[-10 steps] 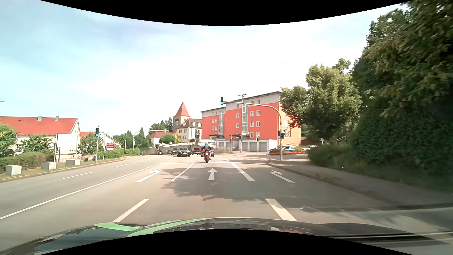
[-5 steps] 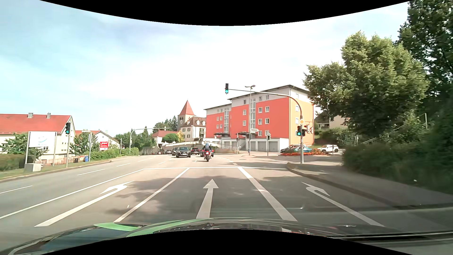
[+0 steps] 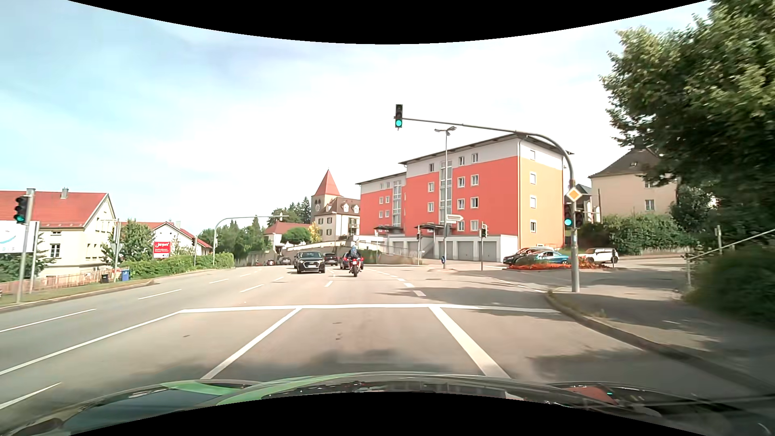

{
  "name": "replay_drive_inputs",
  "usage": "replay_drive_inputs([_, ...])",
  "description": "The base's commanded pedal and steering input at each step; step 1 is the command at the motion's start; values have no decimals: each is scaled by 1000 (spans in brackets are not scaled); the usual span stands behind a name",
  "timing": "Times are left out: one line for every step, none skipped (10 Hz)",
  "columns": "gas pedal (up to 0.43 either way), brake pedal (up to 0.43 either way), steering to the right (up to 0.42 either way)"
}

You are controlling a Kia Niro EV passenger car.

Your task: Follow the waypoints while adhering to traffic rules and regulations

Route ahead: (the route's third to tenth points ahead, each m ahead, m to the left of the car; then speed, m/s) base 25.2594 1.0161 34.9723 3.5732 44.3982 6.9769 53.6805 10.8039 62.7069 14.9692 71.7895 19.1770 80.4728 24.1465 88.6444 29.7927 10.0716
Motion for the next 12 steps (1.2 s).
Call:
replay_drive_inputs([177,0,-24])
replay_drive_inputs([177,0,-23])
replay_drive_inputs([177,0,-23])
replay_drive_inputs([169,0,-23])
replay_drive_inputs([138,0,-22])
replay_drive_inputs([138,0,-21])
replay_drive_inputs([138,0,-20])
replay_drive_inputs([138,0,-20])
replay_drive_inputs([138,0,-23])
replay_drive_inputs([138,0,-27])
replay_drive_inputs([130,0,-30])
replay_drive_inputs([87,0,-33])
